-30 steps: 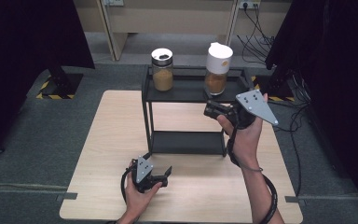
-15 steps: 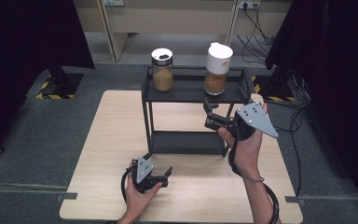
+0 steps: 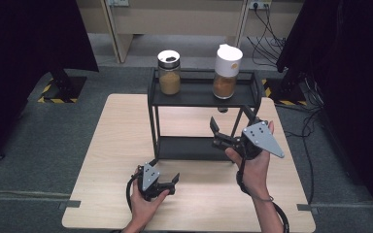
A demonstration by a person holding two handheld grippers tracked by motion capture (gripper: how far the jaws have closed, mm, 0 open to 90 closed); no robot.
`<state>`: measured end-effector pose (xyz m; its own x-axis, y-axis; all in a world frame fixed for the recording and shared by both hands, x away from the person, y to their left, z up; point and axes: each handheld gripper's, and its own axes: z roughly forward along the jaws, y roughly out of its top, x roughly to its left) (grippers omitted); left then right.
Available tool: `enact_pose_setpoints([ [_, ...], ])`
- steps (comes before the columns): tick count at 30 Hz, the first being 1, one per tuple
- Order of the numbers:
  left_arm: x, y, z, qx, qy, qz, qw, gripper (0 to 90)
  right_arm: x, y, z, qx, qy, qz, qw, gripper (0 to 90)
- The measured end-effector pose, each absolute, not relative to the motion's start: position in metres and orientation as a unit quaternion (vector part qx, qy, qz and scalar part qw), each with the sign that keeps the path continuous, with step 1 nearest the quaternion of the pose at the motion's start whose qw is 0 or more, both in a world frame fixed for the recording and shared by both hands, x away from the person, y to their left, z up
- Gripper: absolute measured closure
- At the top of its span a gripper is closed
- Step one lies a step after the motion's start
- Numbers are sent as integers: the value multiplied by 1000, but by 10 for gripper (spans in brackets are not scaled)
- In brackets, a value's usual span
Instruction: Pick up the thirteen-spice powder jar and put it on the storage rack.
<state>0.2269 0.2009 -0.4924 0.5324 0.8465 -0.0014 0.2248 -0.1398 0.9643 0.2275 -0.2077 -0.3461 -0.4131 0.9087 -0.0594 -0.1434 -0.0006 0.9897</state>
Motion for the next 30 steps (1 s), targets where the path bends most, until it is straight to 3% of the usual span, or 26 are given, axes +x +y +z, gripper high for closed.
enact_pose_setpoints([
  [30, 227, 201, -492, 697, 384, 293, 530, 17, 215, -213, -382, 333, 583, 615, 414, 3],
])
